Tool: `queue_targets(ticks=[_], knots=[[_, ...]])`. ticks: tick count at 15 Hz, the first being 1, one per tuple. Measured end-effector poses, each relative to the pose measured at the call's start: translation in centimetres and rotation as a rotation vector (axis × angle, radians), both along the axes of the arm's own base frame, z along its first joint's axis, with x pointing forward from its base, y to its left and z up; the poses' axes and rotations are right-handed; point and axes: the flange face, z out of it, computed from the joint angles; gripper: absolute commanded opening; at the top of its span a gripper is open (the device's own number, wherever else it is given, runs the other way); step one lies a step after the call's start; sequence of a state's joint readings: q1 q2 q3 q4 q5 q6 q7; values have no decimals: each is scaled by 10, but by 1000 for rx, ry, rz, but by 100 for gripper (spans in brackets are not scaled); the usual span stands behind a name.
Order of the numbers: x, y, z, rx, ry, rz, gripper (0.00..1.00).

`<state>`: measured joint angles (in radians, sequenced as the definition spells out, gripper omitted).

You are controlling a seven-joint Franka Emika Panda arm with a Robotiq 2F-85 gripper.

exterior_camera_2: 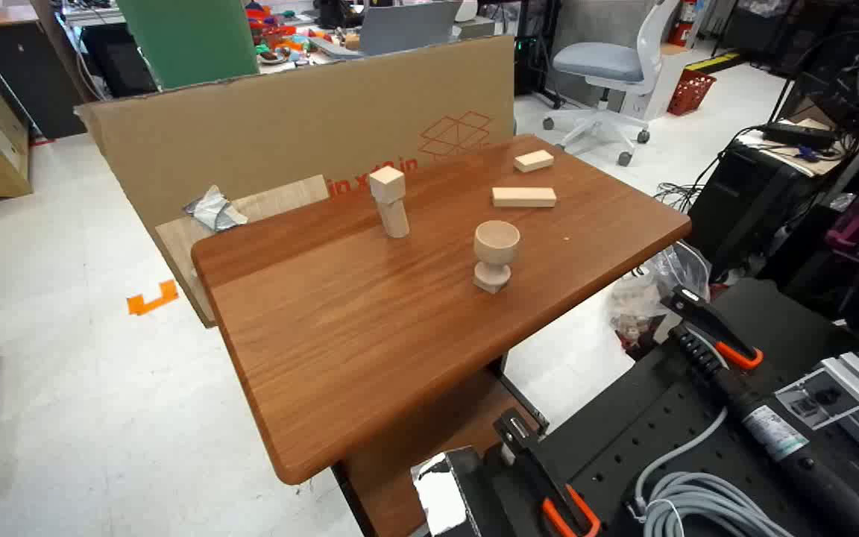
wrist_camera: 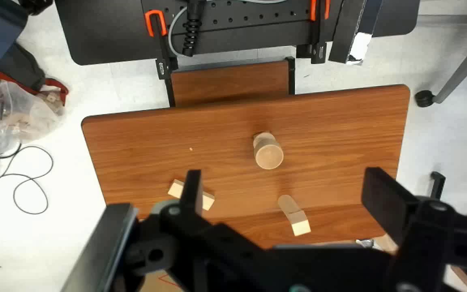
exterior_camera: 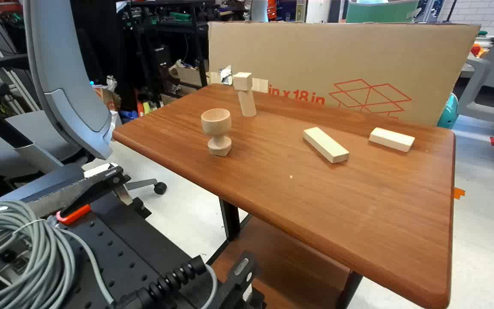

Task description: Place the wooden rectangle on the top right side of the table on top of the stacked blocks

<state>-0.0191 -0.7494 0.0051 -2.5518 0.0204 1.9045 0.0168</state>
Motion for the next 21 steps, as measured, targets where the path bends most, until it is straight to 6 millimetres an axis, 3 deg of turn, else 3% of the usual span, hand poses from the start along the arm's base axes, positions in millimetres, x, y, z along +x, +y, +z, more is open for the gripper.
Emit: queue_targets(ticks=[15,18,21], knots=[[1,0,-2,0,5,-2,100],[12,-1,-20,-21,60,-10,100],[40,-3,-52,-50,137,-54,100]])
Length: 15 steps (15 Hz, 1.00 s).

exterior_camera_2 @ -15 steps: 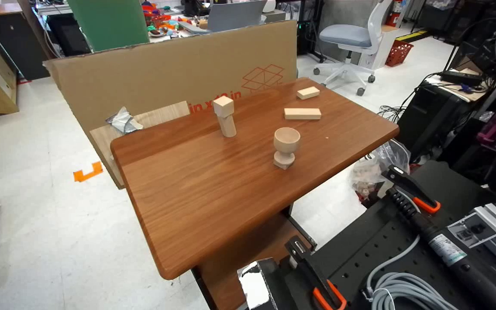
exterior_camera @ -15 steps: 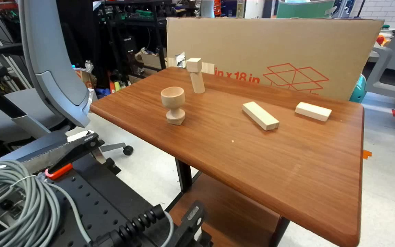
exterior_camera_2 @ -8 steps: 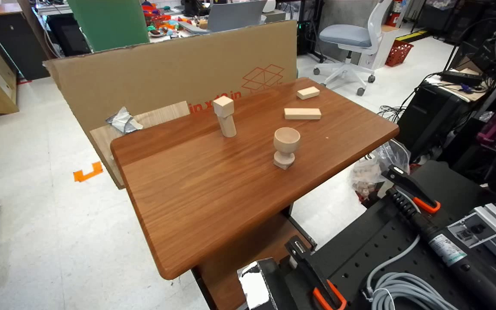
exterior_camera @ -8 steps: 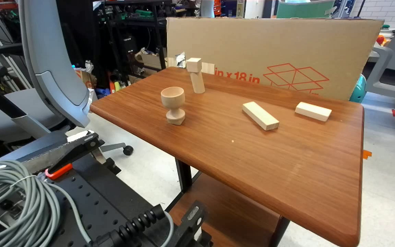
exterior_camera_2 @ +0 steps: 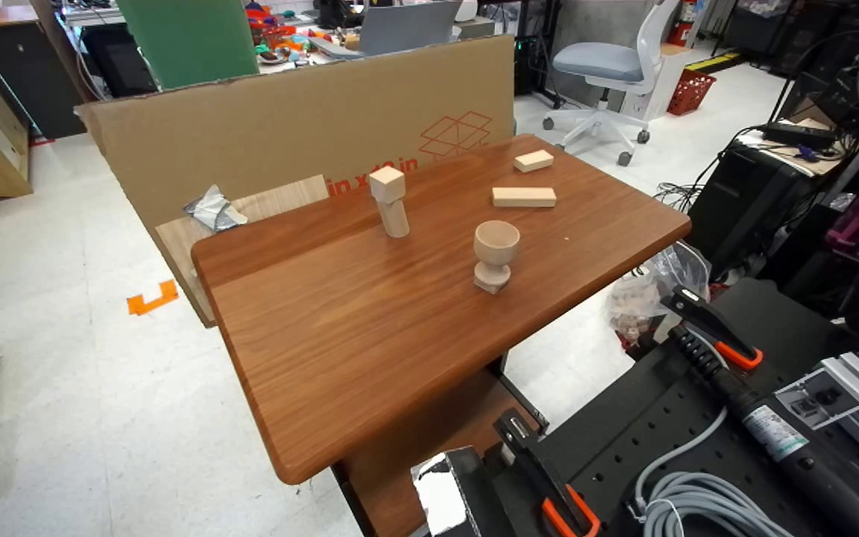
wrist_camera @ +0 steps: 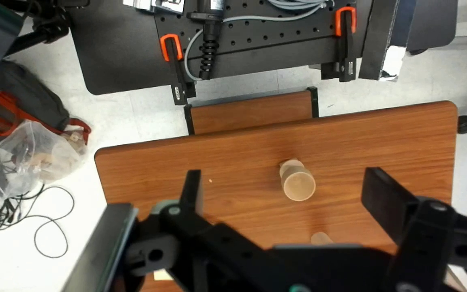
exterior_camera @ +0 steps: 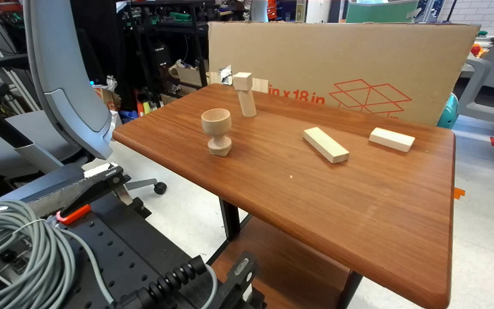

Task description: Place the wooden rectangle on the top right side of the table on top of the stacked blocks

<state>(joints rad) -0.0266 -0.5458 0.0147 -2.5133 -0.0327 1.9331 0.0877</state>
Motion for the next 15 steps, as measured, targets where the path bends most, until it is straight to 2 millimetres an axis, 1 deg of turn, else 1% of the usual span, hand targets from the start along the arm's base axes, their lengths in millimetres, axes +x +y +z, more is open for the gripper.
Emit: queue_targets(ticks=[4,8,11,15], knots=[[50,-6,-46,-1,73,-59,100],[95,-25,-89,4,131,-121,100],[123,-43,-113,-8,161,-142,100],[156,-75,-134,-42,132,-170,100]])
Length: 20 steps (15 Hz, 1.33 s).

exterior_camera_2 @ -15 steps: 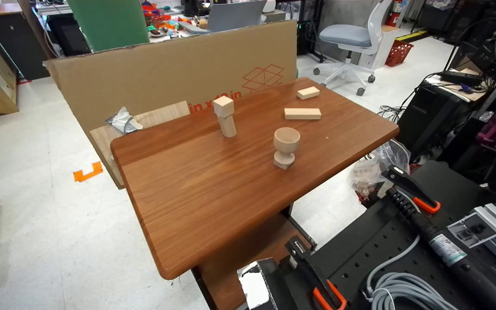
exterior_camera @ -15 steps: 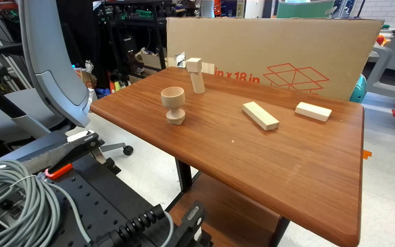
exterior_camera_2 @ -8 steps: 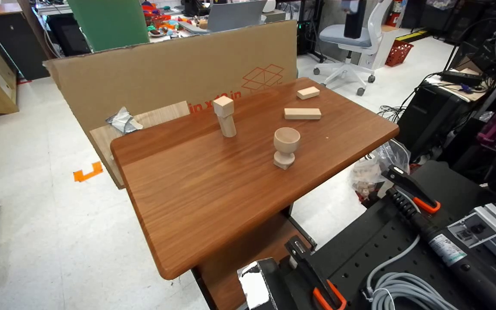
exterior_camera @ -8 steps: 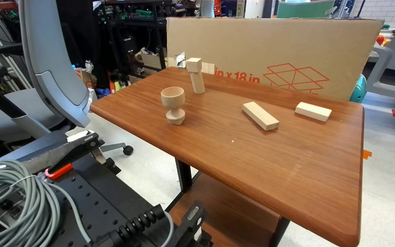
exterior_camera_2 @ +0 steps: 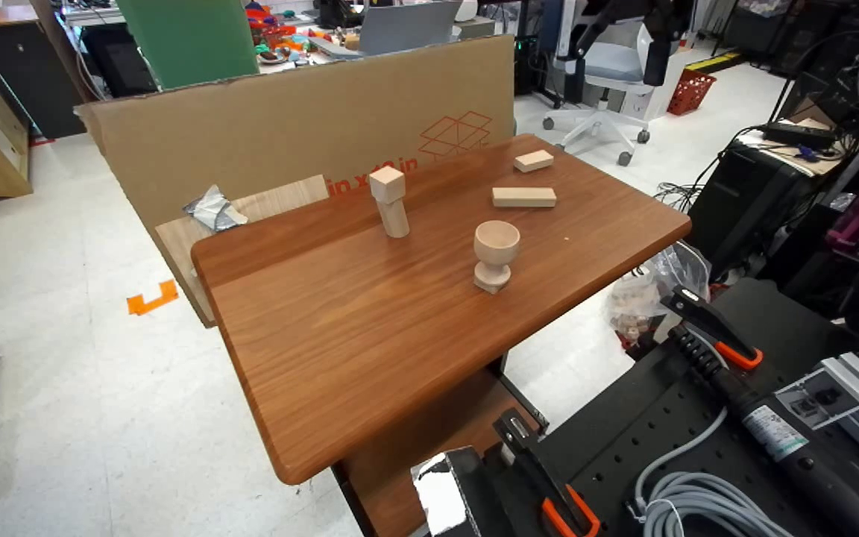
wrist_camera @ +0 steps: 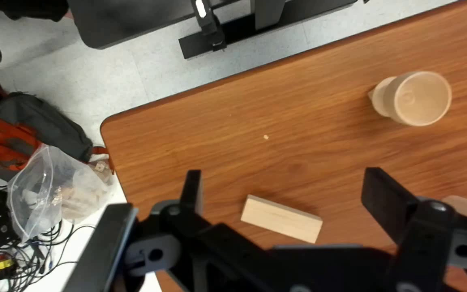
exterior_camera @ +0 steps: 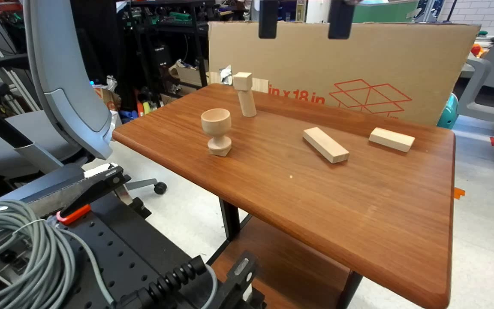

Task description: Place the wooden rectangle on the top right side of the table on top of the stacked blocks

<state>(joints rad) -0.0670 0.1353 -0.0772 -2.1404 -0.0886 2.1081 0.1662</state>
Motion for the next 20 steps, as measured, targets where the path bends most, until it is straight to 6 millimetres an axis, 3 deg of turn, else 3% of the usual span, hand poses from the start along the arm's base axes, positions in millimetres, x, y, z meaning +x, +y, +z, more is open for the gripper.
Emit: queue_targets(ticks=[4,9,15,20], knots=[[27,-34,-16,-25,-43,-36,100],[55,-62,-41,-46,-103,-24,100],[80,-81,-69,-30,-95,43,100],[105,-83,-96,-19,-62,113,100]])
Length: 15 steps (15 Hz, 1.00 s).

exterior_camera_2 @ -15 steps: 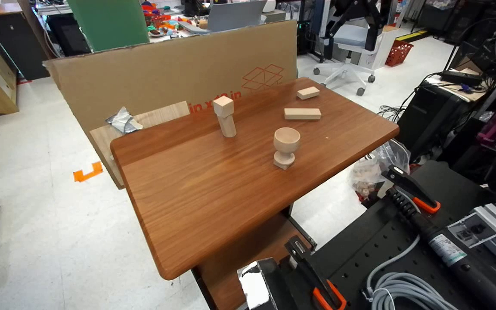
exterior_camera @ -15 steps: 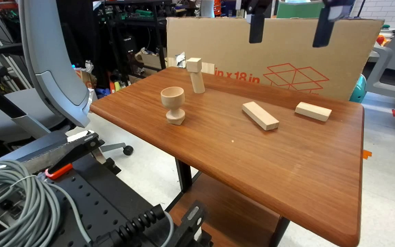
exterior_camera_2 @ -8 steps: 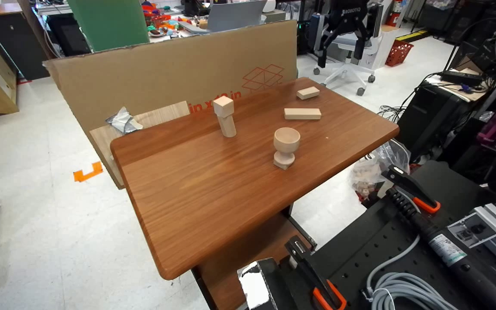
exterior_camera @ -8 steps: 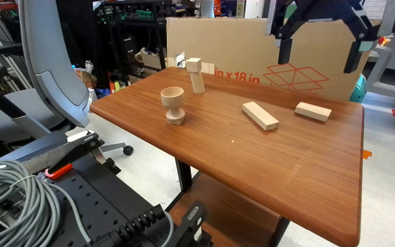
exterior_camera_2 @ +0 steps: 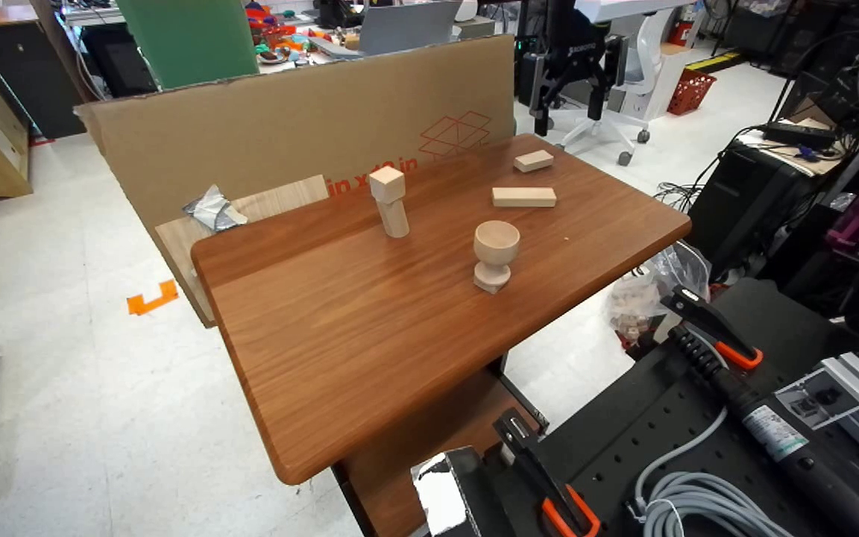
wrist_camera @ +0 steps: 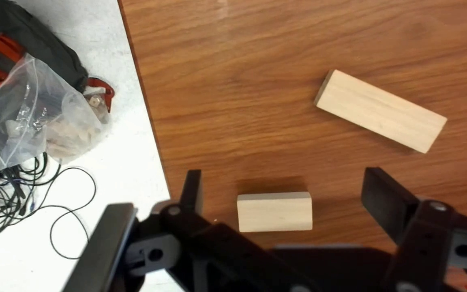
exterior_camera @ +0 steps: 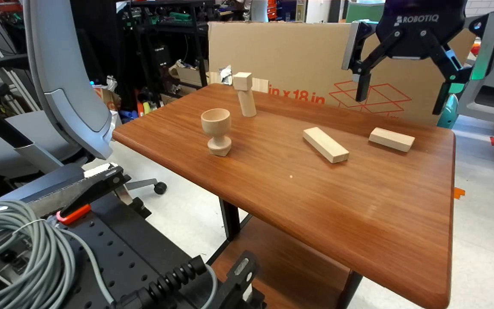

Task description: Place the wooden rectangle on the top right side of the table on top of the stacked blocks

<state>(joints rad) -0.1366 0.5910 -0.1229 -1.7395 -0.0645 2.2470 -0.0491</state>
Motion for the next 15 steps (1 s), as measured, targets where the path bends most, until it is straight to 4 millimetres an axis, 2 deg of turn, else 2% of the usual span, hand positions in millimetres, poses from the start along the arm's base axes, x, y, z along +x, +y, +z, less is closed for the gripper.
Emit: queue_targets(ticks=[4,9,15], knots=[[19,5,-18,8,44,25,100],[40,5,-32,5,51,33,100],[50,4,-59,1,67,37,100]])
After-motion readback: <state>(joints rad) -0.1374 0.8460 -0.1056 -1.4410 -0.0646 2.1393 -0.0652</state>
